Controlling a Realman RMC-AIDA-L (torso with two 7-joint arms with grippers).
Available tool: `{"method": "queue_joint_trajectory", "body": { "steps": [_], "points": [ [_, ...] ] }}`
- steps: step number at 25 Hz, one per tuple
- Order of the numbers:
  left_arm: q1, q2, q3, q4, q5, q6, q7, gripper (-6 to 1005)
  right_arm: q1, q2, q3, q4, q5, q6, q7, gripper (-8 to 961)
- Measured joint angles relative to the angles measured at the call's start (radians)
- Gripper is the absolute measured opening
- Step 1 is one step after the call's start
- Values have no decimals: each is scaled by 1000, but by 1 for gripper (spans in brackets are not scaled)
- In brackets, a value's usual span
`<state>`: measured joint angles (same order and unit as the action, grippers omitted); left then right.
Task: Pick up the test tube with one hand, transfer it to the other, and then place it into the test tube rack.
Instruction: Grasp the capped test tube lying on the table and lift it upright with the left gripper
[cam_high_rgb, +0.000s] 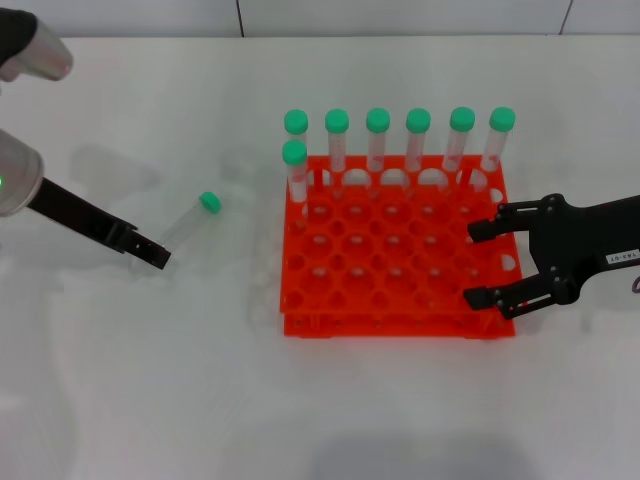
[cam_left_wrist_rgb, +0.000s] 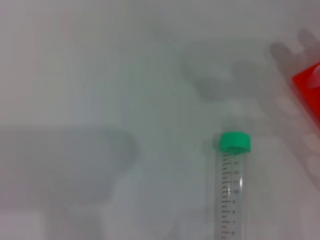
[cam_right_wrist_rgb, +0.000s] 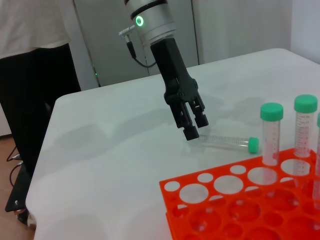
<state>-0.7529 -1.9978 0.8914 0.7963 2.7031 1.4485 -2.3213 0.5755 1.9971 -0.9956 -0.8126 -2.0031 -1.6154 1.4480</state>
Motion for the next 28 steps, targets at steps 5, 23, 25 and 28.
{"method": "queue_joint_trajectory", "body": {
  "steps": [5,23,25,28],
  "points": [
    [-10,-6,12,-12,8,-5,-9,733,1,0,-1,-1,-2,0,1,836],
    [-38,-12,12,-64,49,-46,-28,426,4,1,-2,-2,-6,9,6,829],
    [-46,-11,11,-80,52,-56,-28,418,4,1,-1,-2,-6,9,6,828],
    [-54,-9,11,-97,55,-64,-25,405,4,1,2,-2,-6,9,6,827]
  ]
}}
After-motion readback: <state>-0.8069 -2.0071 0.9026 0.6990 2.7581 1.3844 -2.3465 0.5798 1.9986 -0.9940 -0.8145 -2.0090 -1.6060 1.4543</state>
